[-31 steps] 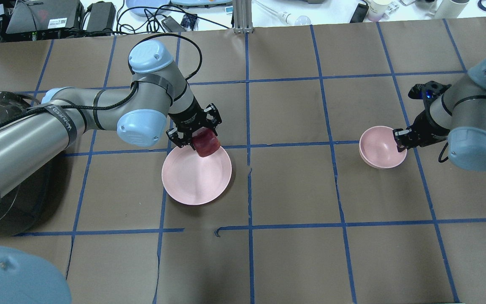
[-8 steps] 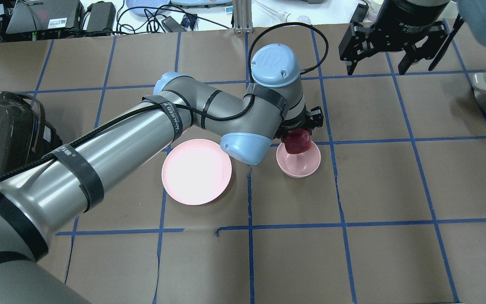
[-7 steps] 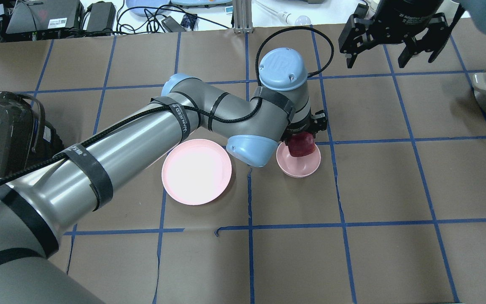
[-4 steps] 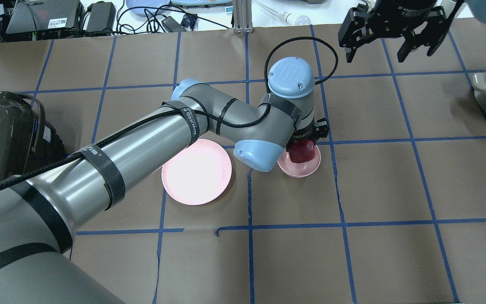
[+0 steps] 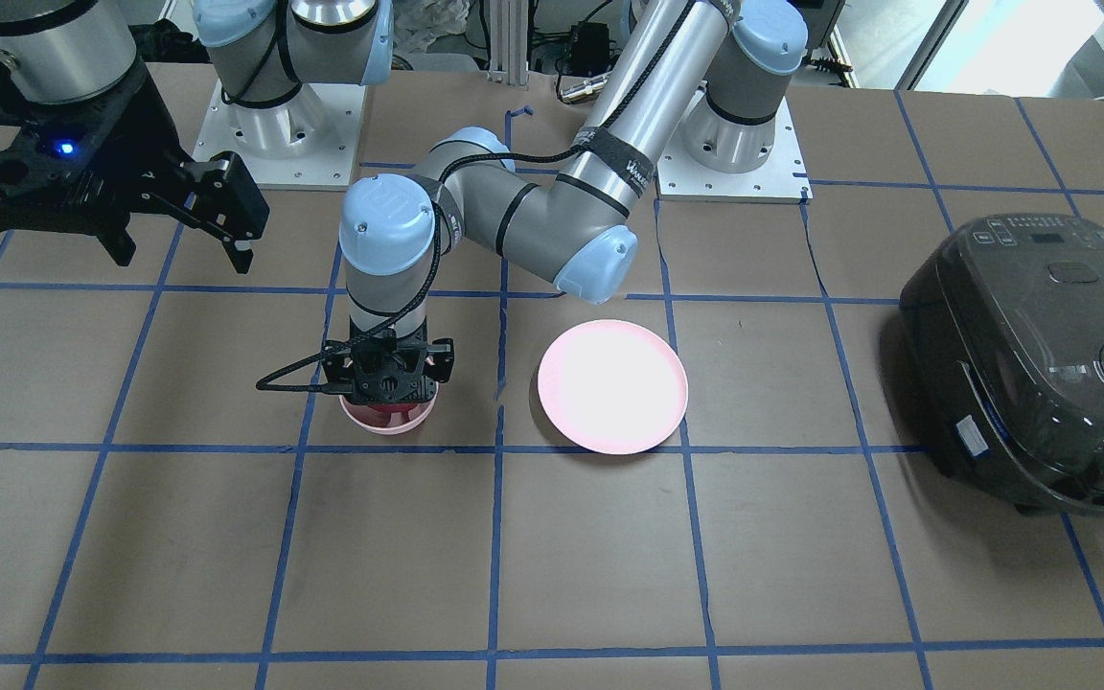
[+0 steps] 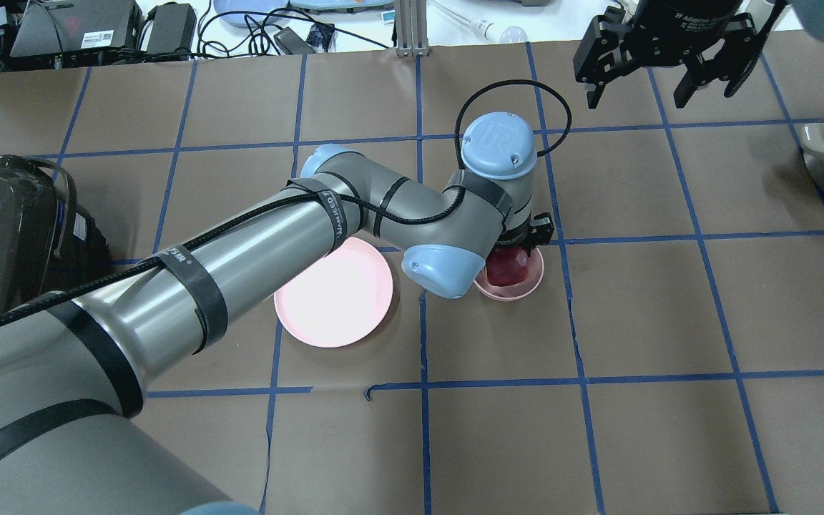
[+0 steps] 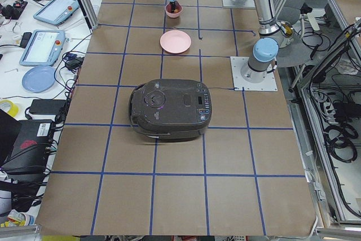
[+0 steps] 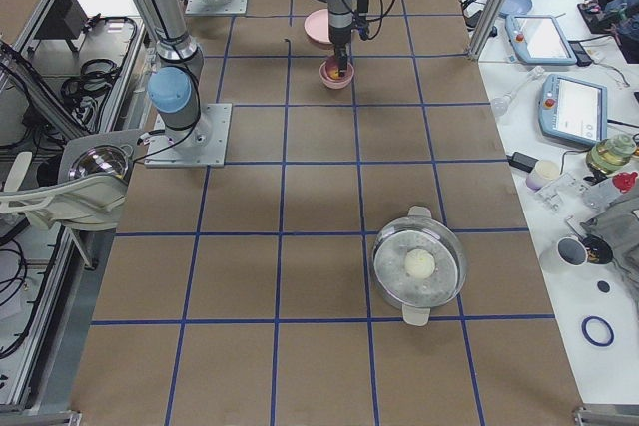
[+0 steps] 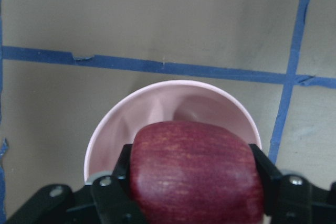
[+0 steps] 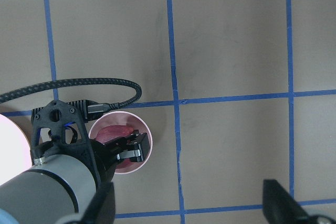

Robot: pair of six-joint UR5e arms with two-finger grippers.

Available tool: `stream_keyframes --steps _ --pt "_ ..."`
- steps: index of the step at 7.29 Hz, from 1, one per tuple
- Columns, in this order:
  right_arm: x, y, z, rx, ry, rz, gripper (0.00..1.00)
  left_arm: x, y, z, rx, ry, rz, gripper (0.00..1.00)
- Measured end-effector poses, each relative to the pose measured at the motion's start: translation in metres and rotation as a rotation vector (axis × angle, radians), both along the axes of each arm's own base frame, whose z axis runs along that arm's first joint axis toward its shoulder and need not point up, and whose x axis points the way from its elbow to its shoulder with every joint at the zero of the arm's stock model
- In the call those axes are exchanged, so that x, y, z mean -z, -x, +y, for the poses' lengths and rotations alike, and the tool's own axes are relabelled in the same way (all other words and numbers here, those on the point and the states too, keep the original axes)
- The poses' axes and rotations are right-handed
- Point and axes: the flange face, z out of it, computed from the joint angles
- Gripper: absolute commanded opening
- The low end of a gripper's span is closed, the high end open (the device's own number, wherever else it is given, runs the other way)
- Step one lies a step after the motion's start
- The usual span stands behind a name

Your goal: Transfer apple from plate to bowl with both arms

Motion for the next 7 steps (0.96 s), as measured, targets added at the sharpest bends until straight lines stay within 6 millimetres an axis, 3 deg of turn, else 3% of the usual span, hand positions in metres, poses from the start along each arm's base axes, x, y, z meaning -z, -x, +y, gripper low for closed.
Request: stream_keyframes --steps 2,4,5,7 --pt "0.000 0.000 0.000 -0.001 0.002 0.000 1.00 -0.016 -0.002 0.001 0.009 0.026 0.000 1.00" --pt "0.001 0.000 0.000 -0.001 -0.001 0.000 1.00 -0.050 -0.014 -0.005 0.105 0.087 0.014 1.00" --pt "0.002 0.000 0.000 0.000 -0.004 0.000 1.00 -0.067 -0.033 -0.012 0.137 0.104 0.013 1.00" --pt "0.004 0.000 -0.001 -0.001 -0.005 0.001 1.00 -0.113 -0.101 -0.029 0.181 0.115 -0.009 1.00"
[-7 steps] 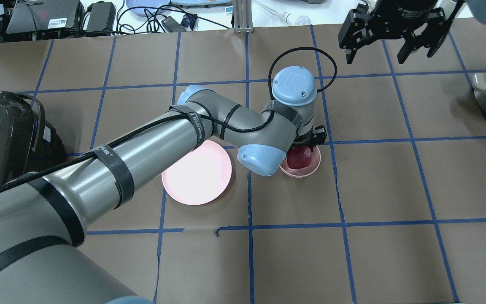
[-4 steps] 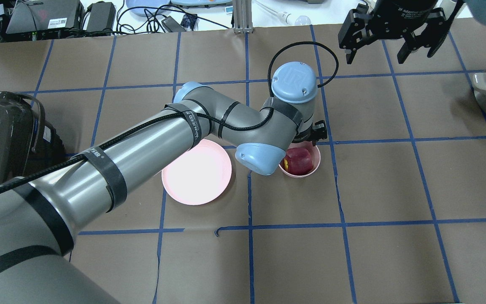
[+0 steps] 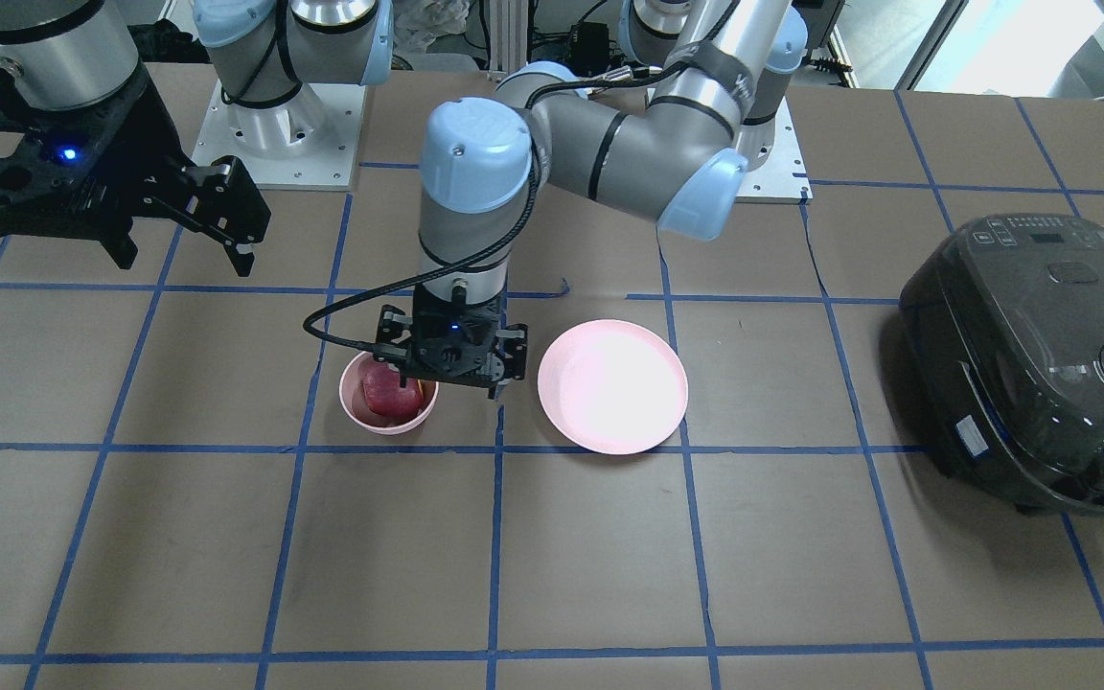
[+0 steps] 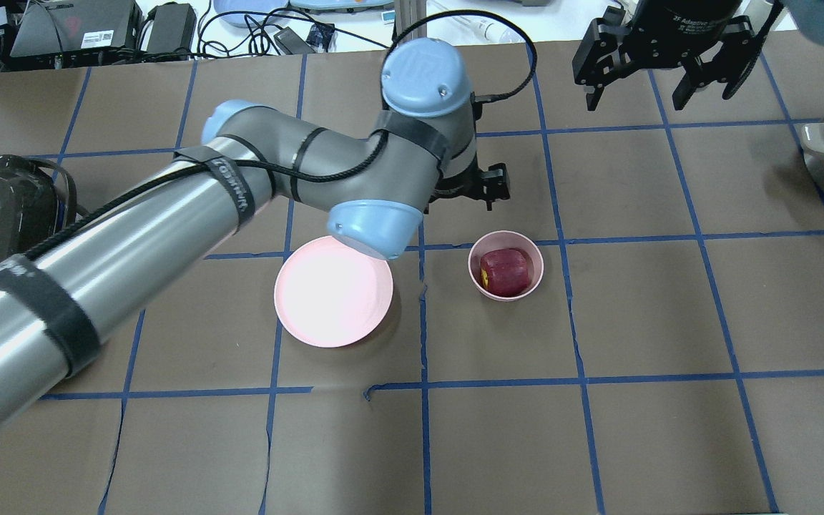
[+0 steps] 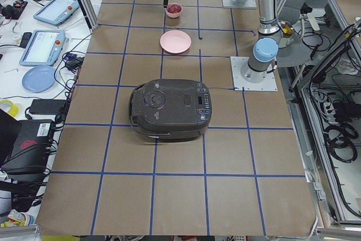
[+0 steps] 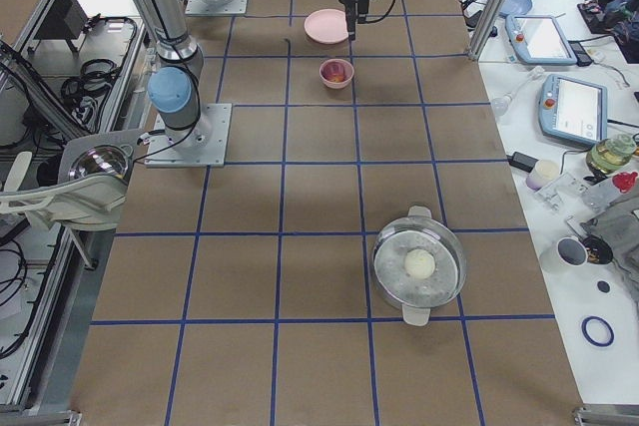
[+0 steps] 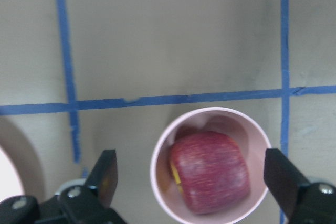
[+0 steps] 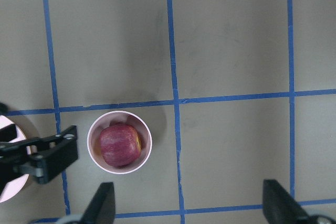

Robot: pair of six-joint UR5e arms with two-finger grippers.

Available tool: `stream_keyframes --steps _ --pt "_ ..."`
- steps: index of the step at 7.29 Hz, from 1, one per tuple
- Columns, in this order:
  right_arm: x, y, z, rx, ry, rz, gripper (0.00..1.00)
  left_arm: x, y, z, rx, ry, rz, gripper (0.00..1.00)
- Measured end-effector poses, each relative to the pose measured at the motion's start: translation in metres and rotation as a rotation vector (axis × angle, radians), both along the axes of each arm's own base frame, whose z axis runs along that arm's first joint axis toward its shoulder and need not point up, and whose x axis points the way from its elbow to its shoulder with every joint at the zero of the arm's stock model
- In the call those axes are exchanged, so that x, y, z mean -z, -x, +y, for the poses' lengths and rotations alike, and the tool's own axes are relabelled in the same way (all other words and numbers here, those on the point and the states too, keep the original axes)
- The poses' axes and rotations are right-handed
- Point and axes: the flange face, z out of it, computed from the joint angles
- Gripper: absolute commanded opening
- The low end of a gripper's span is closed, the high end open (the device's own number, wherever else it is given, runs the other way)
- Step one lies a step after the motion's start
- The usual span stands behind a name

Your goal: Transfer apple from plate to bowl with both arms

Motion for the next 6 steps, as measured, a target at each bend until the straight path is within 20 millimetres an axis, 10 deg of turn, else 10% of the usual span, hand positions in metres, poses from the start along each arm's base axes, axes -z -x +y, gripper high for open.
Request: stream_keyframes --steps 3,6 --pt "0.001 0.000 0.000 0.000 -0.002 0.001 1.00 -0.089 -0.116 0.002 -0.028 -0.045 -0.044 1.00" --pt "0.002 0.000 0.001 0.000 -0.003 0.001 1.00 -0.150 -0.171 0.041 -0.062 -0.066 -0.104 1.00"
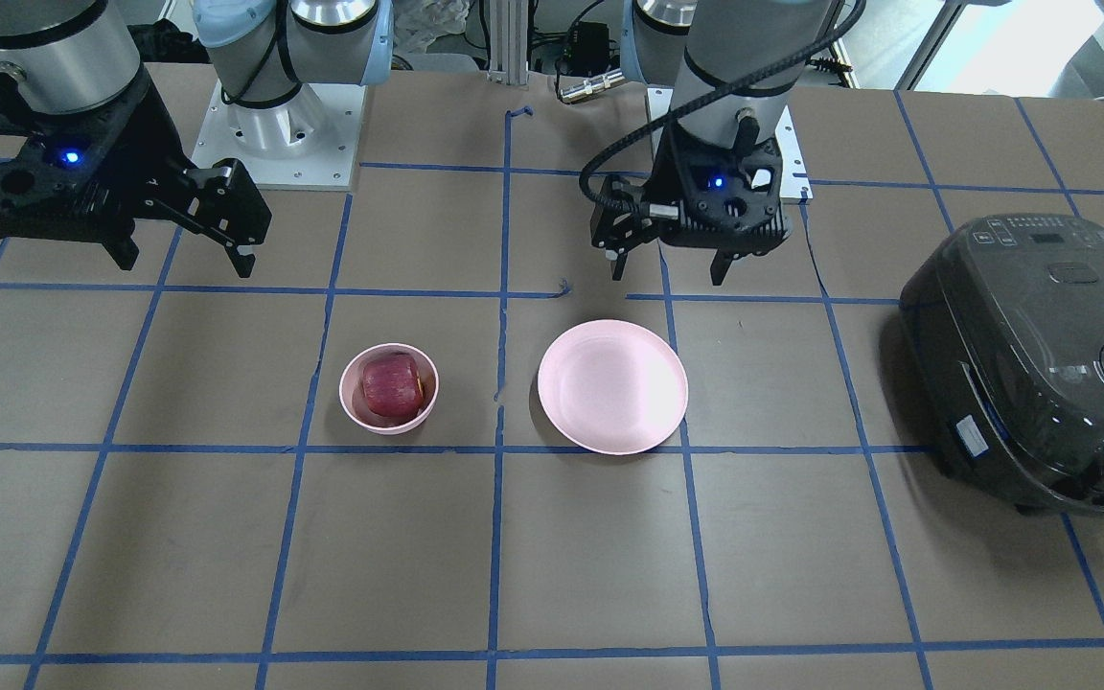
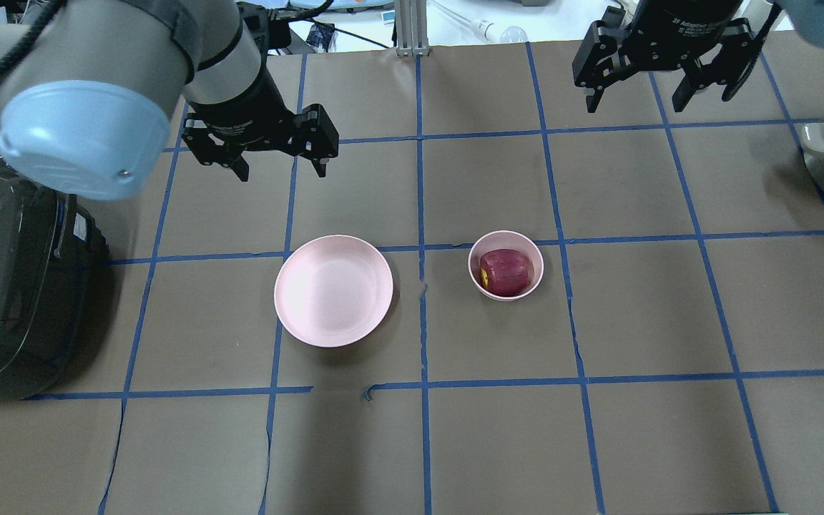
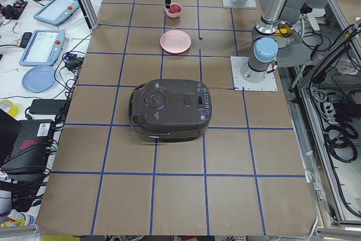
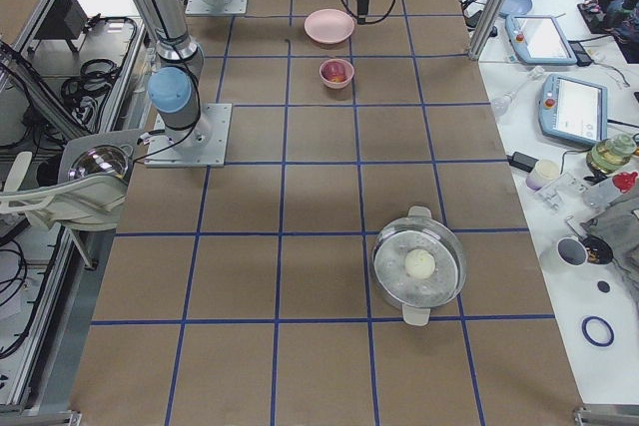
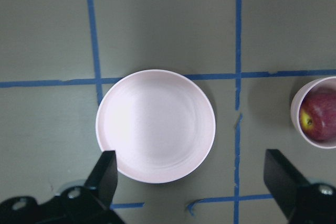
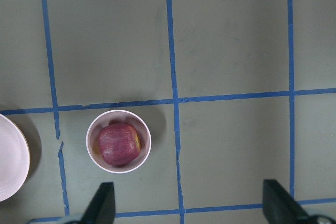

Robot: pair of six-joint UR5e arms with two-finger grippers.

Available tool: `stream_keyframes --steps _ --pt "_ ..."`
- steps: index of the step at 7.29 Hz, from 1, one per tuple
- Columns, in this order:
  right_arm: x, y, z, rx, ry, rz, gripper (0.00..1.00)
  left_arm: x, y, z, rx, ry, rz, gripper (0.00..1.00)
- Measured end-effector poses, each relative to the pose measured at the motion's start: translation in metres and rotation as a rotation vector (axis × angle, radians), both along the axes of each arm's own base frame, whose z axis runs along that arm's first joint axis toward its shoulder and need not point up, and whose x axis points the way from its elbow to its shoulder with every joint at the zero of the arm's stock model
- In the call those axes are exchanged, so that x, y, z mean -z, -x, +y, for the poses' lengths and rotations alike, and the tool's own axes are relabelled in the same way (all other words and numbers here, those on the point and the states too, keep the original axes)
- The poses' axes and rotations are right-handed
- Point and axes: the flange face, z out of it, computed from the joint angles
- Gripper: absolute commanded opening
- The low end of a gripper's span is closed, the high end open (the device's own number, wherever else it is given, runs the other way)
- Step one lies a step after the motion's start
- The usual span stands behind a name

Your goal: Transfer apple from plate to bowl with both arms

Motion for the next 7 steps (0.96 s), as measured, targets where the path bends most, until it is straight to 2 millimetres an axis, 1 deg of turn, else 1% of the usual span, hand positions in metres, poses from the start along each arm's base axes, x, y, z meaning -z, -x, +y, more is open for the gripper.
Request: stream_keyframes --steps 1,2,3,7 --pt "0.000 0.000 0.000 0.000 0.001 0.000 1.00 -0.016 -0.005 0.014 0.000 0.008 -0.007 1.00" --pt "-0.001 0.000 0.000 0.000 0.002 -0.001 1.00 -0.030 -0.007 0.024 0.001 0.033 -0.007 1.00" --pt "-0.001 0.000 0.000 0.000 0.003 -0.001 1.00 -0.038 -0.007 0.029 0.003 0.053 -0.004 1.00" --pt "0.000 0.000 -0.001 0.000 0.002 -0.001 1.00 -0.035 -0.009 0.026 -0.003 0.079 0.001 1.00"
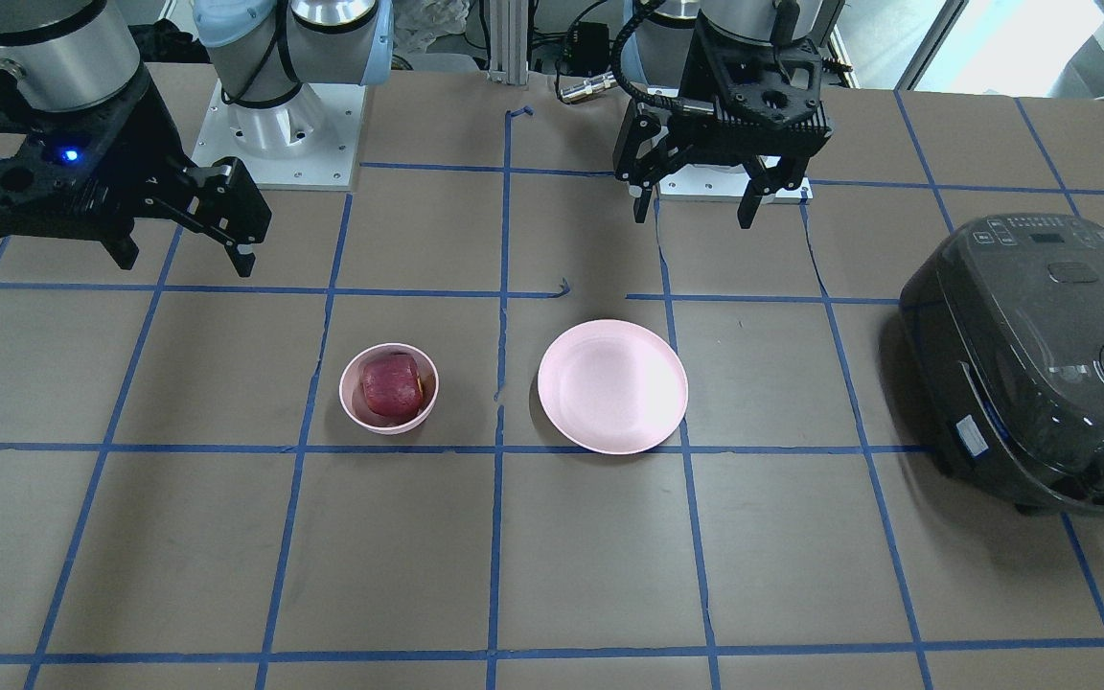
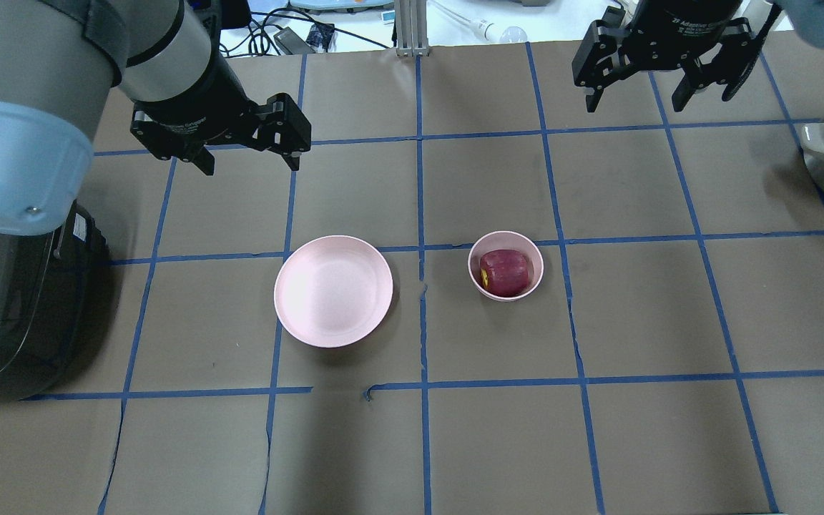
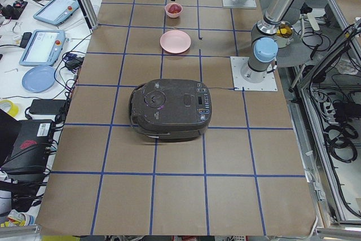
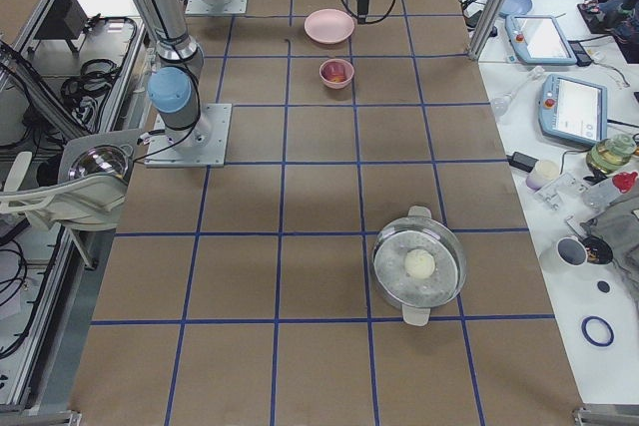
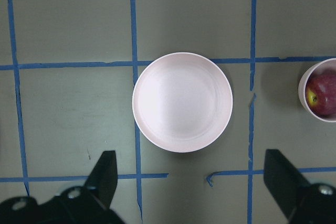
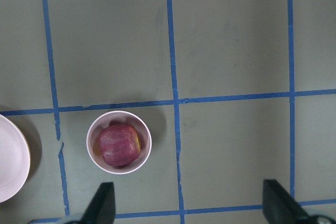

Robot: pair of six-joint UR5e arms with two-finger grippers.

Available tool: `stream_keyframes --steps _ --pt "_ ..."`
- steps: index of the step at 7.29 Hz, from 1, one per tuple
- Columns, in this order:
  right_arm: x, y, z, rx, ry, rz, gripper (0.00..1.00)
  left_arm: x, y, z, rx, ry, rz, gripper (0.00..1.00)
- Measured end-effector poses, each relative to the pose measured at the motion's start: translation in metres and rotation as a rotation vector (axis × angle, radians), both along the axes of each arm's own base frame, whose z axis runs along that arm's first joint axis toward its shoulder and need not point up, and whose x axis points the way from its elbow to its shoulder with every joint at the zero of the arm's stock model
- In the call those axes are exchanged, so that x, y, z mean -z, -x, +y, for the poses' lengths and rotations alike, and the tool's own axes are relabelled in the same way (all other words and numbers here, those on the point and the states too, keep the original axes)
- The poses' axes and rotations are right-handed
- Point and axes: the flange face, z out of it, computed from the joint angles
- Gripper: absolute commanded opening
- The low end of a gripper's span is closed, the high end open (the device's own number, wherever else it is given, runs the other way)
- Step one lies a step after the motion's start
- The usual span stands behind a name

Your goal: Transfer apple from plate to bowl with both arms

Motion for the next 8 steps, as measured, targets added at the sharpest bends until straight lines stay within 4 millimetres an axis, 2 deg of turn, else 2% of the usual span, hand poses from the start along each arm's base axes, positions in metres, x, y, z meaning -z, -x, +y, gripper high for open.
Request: stream_keyframes --steps 3,5,8 --pt "0.000 0.000 0.000 -0.005 -0.001 0.001 1.00 0.003 0.000 -0.001 0.005 -0.006 -0.004 1.00" --pt "-0.002 0.001 0.003 -0.015 -0.004 0.011 1.00 -0.001 -0.006 0.000 0.075 0.002 -0.022 1.00" --pt "-0.003 0.004 0.004 -0.015 -0.004 0.037 1.00 -0.003 -0.012 -0.007 0.097 0.030 -0.018 1.00"
